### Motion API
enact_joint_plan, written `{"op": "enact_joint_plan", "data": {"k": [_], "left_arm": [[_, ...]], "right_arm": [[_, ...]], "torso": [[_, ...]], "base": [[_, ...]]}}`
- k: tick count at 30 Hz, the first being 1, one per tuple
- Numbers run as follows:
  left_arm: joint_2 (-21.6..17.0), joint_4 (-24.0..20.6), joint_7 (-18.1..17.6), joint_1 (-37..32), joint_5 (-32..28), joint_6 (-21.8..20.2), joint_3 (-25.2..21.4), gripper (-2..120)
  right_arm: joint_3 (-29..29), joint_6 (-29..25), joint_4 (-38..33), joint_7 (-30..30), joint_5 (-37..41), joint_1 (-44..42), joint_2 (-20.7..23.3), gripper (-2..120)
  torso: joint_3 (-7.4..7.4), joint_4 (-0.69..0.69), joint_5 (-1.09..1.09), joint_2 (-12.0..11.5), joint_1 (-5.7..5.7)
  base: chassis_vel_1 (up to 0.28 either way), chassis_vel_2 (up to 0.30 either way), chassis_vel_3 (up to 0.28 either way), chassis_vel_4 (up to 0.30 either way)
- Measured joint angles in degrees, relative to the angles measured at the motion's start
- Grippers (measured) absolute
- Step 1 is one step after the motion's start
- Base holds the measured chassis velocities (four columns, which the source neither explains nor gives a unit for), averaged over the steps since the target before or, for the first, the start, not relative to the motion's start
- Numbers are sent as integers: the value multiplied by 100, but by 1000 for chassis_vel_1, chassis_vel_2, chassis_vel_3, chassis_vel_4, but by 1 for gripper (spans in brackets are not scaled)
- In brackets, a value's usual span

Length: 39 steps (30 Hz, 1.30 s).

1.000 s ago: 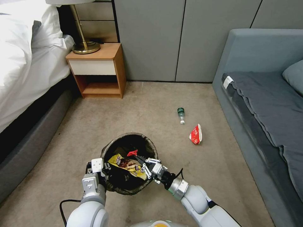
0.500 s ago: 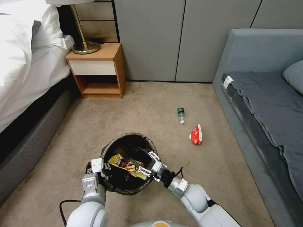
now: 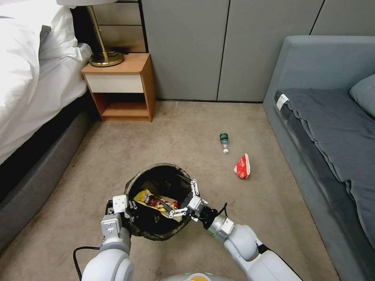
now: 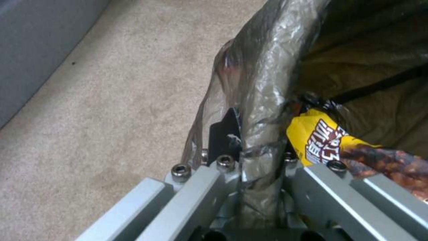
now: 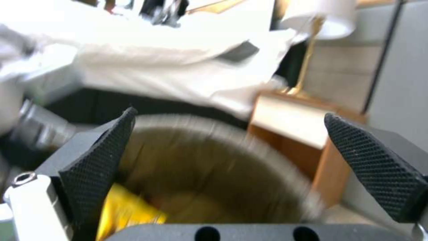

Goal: Pick up the trash bin, then pick up the garbage from the floor and place it into the trash bin.

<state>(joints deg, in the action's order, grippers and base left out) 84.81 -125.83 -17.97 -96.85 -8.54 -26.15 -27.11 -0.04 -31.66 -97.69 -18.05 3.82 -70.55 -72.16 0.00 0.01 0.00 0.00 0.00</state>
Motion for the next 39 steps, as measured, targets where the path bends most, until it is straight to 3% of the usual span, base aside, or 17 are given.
{"op": "enact_joint_plan", "data": {"k": [6,13,23,39], "left_arm": [[-6,23,0,21,-1,0,-26,0],[-18,104,11,66,-37,1,-58,0],[-39,133,25,97,-61,10,-91,0],[-41,133,25,160,-106,-17,-99,0]], "right_arm": [[518,65,-993,791,-130,-609,-178,100],[1704,-100,-1813,1526,-135,-1952,-586,100],[2790,-813,-1385,1886,-110,-2903,-826,100],[3216,-991,-1257,2016,-101,-2942,-875,100]], "torso": [[0,-1,0,0,0],[0,-2,0,0,0],[0,-1,0,1,0],[0,0,0,0,0]], "base": [[0,0,0,0],[0,0,0,0],[0,0,0,0],[0,0,0,0]]}}
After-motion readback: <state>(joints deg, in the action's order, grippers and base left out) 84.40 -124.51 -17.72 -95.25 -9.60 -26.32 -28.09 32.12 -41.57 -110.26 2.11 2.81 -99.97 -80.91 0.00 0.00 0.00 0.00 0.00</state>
